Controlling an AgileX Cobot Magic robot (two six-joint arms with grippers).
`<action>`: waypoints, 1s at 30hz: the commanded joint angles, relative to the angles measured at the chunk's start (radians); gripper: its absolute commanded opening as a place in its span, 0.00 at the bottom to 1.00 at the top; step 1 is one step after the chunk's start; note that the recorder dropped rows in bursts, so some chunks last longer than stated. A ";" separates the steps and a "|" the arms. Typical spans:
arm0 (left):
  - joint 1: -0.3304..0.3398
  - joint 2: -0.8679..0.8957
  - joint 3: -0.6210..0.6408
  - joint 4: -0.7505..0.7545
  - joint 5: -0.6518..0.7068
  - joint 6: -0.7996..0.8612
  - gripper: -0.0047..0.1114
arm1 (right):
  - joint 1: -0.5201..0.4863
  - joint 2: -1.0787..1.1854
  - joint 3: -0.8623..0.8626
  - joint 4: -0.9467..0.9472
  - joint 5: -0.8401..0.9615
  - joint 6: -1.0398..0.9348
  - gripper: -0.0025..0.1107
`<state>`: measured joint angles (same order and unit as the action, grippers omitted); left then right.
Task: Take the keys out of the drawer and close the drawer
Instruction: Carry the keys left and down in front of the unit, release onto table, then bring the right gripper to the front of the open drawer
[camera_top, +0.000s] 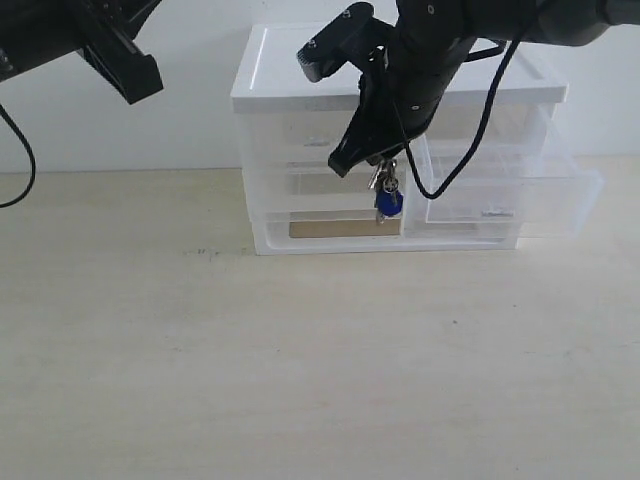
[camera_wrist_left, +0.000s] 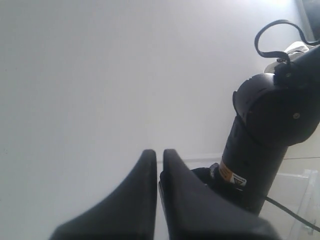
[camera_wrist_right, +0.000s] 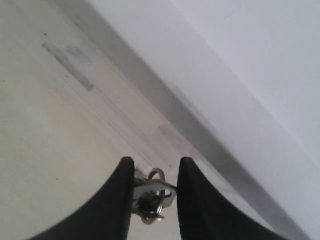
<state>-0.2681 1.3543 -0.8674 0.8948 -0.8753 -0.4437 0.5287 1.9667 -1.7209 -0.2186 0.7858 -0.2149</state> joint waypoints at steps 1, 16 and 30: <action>0.004 0.001 0.002 -0.015 0.001 -0.001 0.08 | -0.011 0.000 -0.001 0.000 -0.059 -0.001 0.49; 0.004 0.088 0.002 -0.110 -0.082 0.060 0.08 | -0.011 -0.113 0.013 0.003 0.002 0.060 0.02; 0.004 0.088 0.002 -0.118 -0.074 0.069 0.08 | -0.022 -0.652 0.852 0.018 -0.833 0.251 0.02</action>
<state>-0.2681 1.4417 -0.8674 0.7920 -0.9449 -0.3799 0.5218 1.3817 -0.9725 -0.2090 0.0550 0.0170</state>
